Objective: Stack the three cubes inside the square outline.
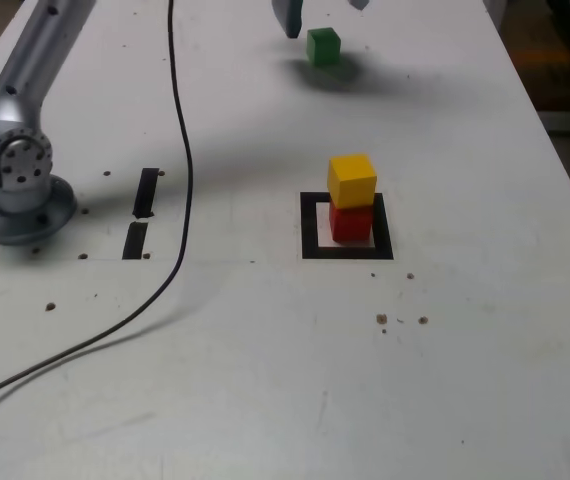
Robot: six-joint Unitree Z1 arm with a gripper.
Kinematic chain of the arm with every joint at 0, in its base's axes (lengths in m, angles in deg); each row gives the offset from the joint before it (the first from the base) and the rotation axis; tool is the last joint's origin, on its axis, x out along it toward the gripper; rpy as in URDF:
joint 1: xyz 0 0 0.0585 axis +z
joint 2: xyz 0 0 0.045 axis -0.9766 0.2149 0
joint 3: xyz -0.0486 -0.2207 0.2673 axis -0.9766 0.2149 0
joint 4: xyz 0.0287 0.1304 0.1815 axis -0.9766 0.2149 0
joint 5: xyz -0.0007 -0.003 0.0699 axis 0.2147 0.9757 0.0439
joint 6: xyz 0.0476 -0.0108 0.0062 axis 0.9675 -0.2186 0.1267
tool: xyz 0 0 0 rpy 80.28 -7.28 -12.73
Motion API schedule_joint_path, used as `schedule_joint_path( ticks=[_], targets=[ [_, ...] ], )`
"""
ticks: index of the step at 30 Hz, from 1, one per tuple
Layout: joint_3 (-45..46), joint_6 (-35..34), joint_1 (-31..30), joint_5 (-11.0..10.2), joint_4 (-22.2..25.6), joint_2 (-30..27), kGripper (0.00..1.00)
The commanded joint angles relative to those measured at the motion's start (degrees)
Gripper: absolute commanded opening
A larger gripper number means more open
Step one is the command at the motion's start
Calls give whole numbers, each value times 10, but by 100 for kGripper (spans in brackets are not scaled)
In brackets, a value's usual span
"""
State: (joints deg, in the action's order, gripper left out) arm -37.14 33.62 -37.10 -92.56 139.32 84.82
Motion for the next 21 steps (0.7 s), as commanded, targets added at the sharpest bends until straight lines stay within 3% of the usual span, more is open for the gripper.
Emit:
schedule_joint_path(
  ticks=[1,12,21],
  targets=[
    [-10,2,3,-2,1,9,99],
    [-16,2,3,-4,-3,49,95],
    [-12,-12,7,0,-16,60,83]
  ],
)
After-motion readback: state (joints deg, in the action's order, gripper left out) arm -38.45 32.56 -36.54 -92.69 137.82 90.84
